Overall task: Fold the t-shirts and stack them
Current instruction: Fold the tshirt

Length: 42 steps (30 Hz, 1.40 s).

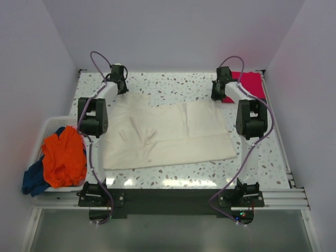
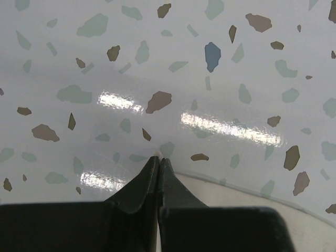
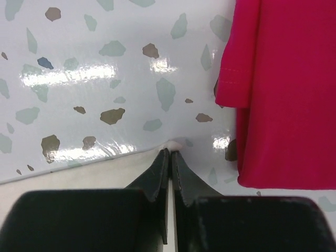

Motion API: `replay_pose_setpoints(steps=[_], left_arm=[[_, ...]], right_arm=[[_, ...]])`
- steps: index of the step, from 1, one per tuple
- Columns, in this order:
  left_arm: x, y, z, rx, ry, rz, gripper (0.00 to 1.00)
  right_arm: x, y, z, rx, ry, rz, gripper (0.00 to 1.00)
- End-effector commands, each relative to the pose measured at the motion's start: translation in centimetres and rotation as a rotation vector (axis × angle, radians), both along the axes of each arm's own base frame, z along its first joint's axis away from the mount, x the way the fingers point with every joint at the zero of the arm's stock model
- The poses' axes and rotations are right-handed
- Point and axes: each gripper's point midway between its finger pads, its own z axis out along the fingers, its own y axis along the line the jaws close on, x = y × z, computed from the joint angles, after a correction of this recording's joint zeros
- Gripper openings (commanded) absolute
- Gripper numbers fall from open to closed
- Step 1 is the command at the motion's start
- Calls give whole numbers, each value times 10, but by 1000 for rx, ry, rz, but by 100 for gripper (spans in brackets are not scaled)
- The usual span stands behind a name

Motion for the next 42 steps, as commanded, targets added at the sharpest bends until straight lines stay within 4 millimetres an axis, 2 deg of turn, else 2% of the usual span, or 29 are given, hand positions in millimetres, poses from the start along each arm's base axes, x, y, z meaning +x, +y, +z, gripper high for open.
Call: replay_pose_setpoints(steps=[1,8,15,23,30,35,36,37,39,40,41,42], left_arm=[[16,7,65,-23,-142,11,0],[28,7,93,-23,-199,2,0],[33,9,98,-21,-208,4,0],[52,8,116,-33,-255,-10,0],[63,4,135,-49,-309,-33,0],[59,6,142,-43,-310,-32,0],[57,8,138,-42,-299,-30,0],[55,9,146,-43,-312,-27,0],[48,10,140,-46,-294,-20,0],[45,10,151,-50,-313,-18,0],[42,10,151,-52,-312,-17,0],[36,10,143,-54,-291,-13,0]], right_arm=[[6,3,18,24,-22,-5,0],[9,-7,36,22,-54,-50,0],[9,-13,40,32,-72,-67,0],[18,-30,45,67,-118,-119,0],[20,-33,62,92,-167,-126,0],[15,-35,74,104,-199,-130,0],[14,-35,76,107,-204,-131,0],[12,-36,84,108,-219,-134,0],[9,-37,85,111,-219,-136,0],[7,-37,86,111,-218,-136,0],[3,-37,88,110,-218,-135,0],[0,-37,88,113,-216,-139,0]])
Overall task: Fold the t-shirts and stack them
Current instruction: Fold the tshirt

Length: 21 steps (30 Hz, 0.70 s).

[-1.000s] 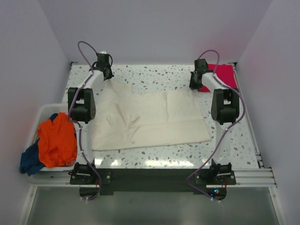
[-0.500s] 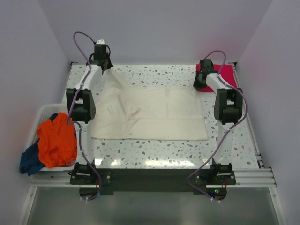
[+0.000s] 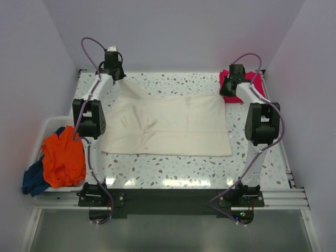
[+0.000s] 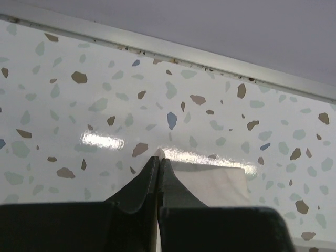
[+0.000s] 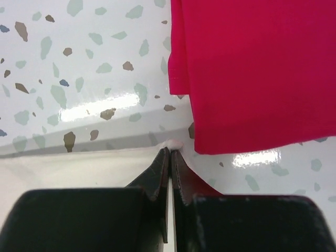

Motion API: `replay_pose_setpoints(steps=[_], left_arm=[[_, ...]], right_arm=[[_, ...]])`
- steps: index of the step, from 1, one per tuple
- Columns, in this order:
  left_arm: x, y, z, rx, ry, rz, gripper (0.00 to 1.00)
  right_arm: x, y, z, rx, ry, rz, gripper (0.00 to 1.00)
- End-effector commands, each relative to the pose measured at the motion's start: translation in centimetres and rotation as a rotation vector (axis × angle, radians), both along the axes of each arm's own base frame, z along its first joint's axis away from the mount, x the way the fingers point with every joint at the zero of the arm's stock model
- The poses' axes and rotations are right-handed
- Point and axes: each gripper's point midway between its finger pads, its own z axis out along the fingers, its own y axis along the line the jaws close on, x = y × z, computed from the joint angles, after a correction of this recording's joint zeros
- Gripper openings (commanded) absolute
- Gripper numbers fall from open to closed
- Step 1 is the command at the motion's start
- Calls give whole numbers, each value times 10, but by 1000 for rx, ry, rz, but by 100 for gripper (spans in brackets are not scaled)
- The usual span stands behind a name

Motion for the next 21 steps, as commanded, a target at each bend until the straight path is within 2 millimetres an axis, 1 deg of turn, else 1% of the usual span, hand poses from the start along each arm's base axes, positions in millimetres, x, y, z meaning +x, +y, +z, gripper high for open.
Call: replay_pose_setpoints(steps=[1,2,3,4,5,6,7,8,9,10,11,12,13,14,15,16,17,18,19,20,21], left_arm=[[-10,17,52,-1,-98,37,0],[-14,20,54,0,-96,46,0],[-21,20,46,-1,-76,53,0],[-26,22,55,1,-87,66,0],[-31,23,57,-2,-86,75,0],[-38,23,49,-6,-64,81,0],[-44,24,60,-10,-81,88,0],[-49,23,61,-17,-81,91,0],[-58,23,51,-22,-55,96,0],[-64,23,64,-30,-78,100,0],[-69,24,64,-34,-76,105,0],[-78,24,53,-38,-49,111,0],[-85,23,64,-49,-70,109,0],[-90,23,63,-55,-66,111,0],[-100,22,52,-63,-42,118,0],[-106,22,63,-70,-62,120,0],[-111,22,61,-75,-59,124,0],[-120,22,54,-82,-39,133,0],[-125,22,63,-88,-59,133,0],[-130,22,62,-93,-56,137,0],[-136,21,57,-103,-45,142,0]], right_arm=[[0,-5,40,14,-97,-22,0],[-5,-6,42,13,-96,-27,0],[-8,-6,42,13,-95,-35,0],[-12,-6,41,14,-90,-38,0],[-18,-7,37,13,-75,-42,0],[-22,-8,41,17,-78,-53,0],[-25,-8,43,16,-79,-59,0],[-32,-9,43,17,-76,-66,0],[-36,-9,43,18,-72,-77,0],[-39,-10,42,18,-65,-84,0],[-47,-11,37,16,-40,-90,0],[-51,-12,42,15,-45,-103,0],[-55,-13,44,14,-46,-111,0],[-63,-14,38,11,-26,-116,0],[-67,-14,45,15,-41,-124,0],[-71,-15,45,16,-38,-132,0],[-78,-16,40,13,-23,-135,0],[-82,-16,40,15,-21,-139,0],[-86,-18,44,12,-29,-146,0],[-93,-18,38,6,-11,-152,0],[-97,-20,37,2,-6,-156,0]])
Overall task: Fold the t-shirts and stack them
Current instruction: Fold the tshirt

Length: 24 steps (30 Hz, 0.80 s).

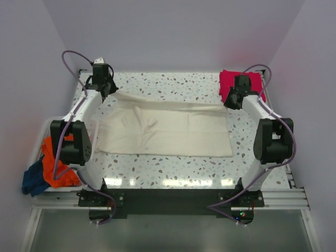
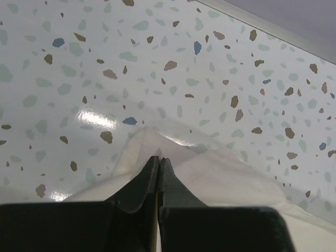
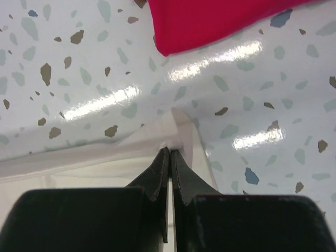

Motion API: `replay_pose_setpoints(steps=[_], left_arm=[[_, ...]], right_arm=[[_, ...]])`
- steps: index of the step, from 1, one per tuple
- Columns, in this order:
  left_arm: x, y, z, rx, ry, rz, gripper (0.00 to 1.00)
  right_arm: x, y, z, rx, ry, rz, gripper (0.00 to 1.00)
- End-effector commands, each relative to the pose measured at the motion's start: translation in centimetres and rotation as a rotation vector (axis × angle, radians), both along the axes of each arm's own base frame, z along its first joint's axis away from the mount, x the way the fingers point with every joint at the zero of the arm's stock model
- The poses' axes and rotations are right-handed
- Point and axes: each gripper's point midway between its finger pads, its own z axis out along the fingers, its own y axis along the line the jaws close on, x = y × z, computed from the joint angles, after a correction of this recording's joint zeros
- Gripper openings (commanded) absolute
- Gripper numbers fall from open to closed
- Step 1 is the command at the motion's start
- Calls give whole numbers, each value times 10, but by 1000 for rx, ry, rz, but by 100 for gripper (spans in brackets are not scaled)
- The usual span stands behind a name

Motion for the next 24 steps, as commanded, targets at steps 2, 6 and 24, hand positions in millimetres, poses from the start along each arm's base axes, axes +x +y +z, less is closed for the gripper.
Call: replay_pose_setpoints(steps=[2,6,24], left_arm=[[-16,5,22,-50,-64,48,0],[-40,4,12,-84,-40,75,0],[-112,15,-7,-94,12,157,0]], right_arm=[[-19,-15,14,-35,-22,-69,0],[-34,-18,10,-42,-13,-90,0],[-59,-15,0,-2,-36,-130,0]])
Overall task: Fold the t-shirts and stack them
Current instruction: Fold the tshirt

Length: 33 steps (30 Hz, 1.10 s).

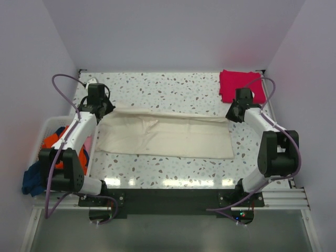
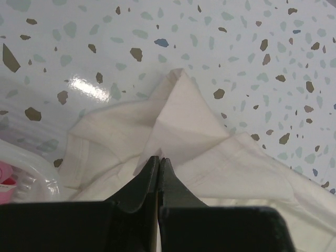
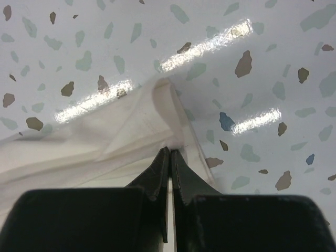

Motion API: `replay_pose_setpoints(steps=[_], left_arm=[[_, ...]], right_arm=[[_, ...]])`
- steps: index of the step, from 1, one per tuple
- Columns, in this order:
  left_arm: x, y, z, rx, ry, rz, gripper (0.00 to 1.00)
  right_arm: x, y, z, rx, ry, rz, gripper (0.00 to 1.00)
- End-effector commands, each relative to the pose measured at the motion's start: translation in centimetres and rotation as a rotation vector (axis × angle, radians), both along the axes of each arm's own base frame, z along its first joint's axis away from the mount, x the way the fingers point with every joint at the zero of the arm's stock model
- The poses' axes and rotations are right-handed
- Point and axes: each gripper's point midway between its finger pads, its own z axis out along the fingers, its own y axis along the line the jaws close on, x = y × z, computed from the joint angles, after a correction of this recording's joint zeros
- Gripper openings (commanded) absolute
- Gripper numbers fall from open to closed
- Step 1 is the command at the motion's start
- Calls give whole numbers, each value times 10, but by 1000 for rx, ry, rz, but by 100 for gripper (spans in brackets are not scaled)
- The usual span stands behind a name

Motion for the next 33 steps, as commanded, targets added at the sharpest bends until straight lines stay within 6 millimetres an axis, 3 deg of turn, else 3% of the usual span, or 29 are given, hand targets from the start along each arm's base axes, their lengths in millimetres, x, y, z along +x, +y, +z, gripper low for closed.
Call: replay_pose_setpoints(steps=[1,9,13,20,25,33], left_arm=[[-8,11,10,0,-37,56,0],[-29,13,-20,6,25,68,0],[-36,14,-29,6,48,77,0],[-48,11,-51,-24,100,87,0],[-56,8,-63,-42,124,89,0],[-55,7,-62,-52,118,86,0]], right_arm=[[7,-5,17,5,-99,-42,0],[-2,1,6,45,-99,-51,1],[-8,4,2,75,-112,-55,14],[-14,9,11,122,-123,-42,35],[-21,13,6,136,-102,-28,38],[-25,11,-11,132,-64,-34,38]])
